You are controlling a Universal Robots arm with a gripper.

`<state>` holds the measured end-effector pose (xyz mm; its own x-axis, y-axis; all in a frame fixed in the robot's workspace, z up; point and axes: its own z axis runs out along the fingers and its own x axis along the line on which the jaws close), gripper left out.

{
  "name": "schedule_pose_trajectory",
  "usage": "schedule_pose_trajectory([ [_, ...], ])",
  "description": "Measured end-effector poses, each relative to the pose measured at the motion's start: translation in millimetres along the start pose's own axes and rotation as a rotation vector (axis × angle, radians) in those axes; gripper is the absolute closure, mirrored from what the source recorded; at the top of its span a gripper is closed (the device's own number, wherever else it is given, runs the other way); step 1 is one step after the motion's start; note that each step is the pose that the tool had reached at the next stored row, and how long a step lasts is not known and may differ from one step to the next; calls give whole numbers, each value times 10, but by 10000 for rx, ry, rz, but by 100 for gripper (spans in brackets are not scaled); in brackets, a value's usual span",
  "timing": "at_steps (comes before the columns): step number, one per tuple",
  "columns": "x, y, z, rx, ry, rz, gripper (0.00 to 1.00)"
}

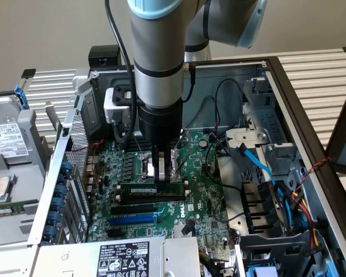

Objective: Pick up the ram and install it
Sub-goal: 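Insert the ram into the slot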

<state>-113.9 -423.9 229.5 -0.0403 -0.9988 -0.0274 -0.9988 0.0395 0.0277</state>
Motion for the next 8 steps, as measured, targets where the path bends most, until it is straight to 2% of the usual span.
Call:
schedule_pose_trajectory([
  [5,2,52,-4,12,2,1,87],
  [7,3,63,-3,81,-1,-2,87],
  [8,3,70,-3,159,-4,-4,87],
])
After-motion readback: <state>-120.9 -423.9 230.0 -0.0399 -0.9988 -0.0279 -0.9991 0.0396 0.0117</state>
